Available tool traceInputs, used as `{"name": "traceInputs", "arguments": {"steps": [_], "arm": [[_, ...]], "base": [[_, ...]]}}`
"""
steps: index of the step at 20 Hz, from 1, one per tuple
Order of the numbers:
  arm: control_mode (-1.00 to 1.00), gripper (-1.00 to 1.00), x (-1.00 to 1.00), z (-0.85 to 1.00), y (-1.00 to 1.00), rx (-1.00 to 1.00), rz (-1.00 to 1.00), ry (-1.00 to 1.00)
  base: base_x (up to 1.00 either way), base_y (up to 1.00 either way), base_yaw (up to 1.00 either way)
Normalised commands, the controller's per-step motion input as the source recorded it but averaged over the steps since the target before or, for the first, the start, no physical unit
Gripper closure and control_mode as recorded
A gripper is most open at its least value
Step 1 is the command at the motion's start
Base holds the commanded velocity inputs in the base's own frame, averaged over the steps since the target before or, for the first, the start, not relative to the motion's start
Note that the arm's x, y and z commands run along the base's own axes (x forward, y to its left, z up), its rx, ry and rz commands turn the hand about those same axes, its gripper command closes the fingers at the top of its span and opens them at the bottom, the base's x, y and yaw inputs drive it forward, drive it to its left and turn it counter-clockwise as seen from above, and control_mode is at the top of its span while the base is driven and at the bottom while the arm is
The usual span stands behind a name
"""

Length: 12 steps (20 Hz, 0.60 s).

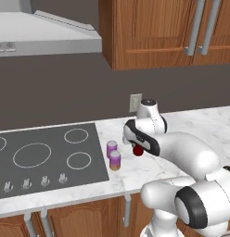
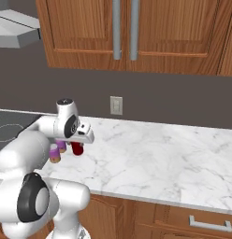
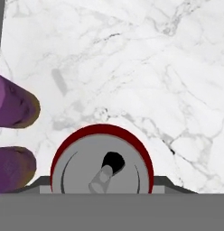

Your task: Four empty soda cans are scattered around the kitchen. Gather all the cans and cluster them next to the stove for recycling.

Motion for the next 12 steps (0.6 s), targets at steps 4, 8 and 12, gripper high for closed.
{"name": "traceInputs", "arguments": {"steps": [4, 8, 12], "arm": [[-1.0, 1.0, 0.12, -0.22, 0.02, 0.0, 0.02, 0.02], [-1.0, 1.0, 0.16, -0.17, 0.03, 0.0, 0.02, 0.0], [-1.0, 1.0, 0.17, -0.19, 0.04, 0.0, 0.02, 0.0]], "base": [[0.0, 0.0, 0.0], [0.0, 0.0, 0.0], [0.0, 0.0, 0.0]]}}
